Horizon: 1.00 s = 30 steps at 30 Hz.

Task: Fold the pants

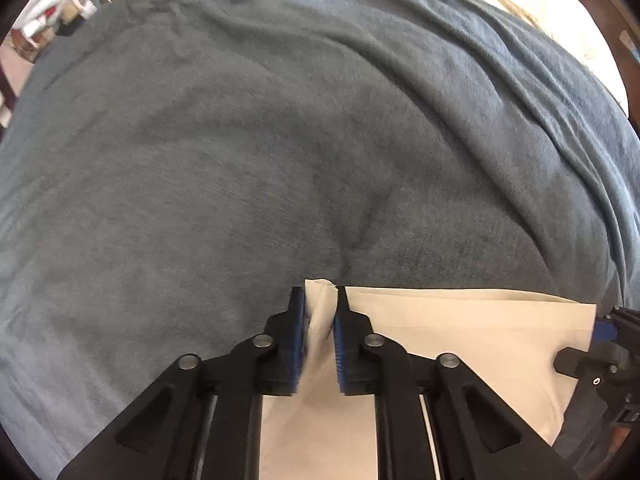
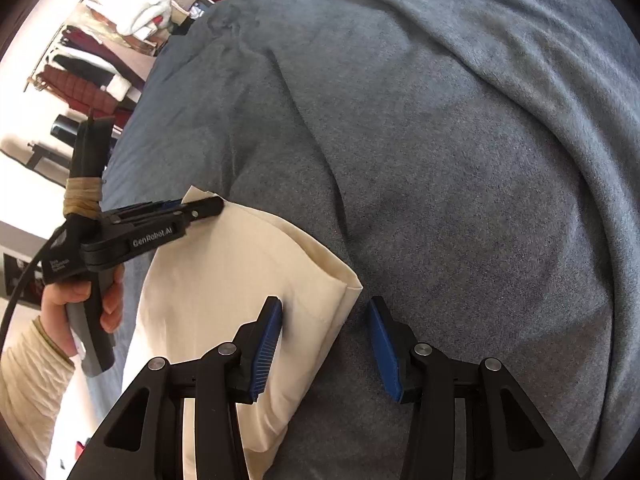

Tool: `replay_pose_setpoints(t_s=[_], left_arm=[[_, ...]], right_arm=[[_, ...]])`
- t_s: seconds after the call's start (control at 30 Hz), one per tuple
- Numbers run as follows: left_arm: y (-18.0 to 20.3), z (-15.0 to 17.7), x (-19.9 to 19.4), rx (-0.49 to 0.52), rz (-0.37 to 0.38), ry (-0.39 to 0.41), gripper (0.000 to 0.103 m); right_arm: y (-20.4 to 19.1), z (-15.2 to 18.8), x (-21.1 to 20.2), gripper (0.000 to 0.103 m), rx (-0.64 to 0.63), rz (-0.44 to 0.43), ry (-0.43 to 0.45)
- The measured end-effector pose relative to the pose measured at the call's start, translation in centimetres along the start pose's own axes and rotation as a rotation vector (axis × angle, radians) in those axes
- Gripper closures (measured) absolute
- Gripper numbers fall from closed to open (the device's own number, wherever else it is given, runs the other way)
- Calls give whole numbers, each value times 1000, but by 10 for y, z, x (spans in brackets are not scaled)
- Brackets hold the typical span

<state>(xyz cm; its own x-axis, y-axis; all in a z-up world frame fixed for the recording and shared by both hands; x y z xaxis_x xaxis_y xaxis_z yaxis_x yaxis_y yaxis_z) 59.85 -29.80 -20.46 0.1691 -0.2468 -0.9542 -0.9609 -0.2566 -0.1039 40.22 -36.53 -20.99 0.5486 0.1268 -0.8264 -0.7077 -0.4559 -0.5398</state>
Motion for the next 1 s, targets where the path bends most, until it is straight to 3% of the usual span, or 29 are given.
replay_pose_setpoints(t_s=[0.13, 0.3, 0.67, 0.87, 1.0], left_arm=[[-7, 6, -29, 16, -77, 35, 91], [-16, 21, -37, 38, -131, -2, 91], [-26, 25, -17, 7, -135, -33, 91], [-30, 31, -9, -20, -134, -43, 91], [-37, 34, -4, -55, -125, -46, 90]], right_arm=[[-5, 6, -5, 57, -24, -16, 21], [-22, 13, -6, 57, -107, -8, 53], [-32, -2, 1, 57, -58, -95, 61], [-25, -10, 21, 62, 16, -100, 35], [-45, -8, 20, 62, -69, -111, 61]])
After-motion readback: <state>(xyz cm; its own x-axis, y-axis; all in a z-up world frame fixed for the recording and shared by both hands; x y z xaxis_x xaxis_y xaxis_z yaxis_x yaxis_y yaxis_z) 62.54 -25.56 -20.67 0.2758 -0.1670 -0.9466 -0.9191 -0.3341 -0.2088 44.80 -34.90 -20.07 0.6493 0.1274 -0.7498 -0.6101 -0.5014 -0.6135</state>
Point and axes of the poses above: each gripper's, at about its wrist camera, not at the fingertips, and x roughly the way its jaws point, y to its right, z to its underside, the point moved 6 cm from there along x, roughly the way its jaws point, and after that the axes turned 15 degrees about x, right-handed, at the moved point
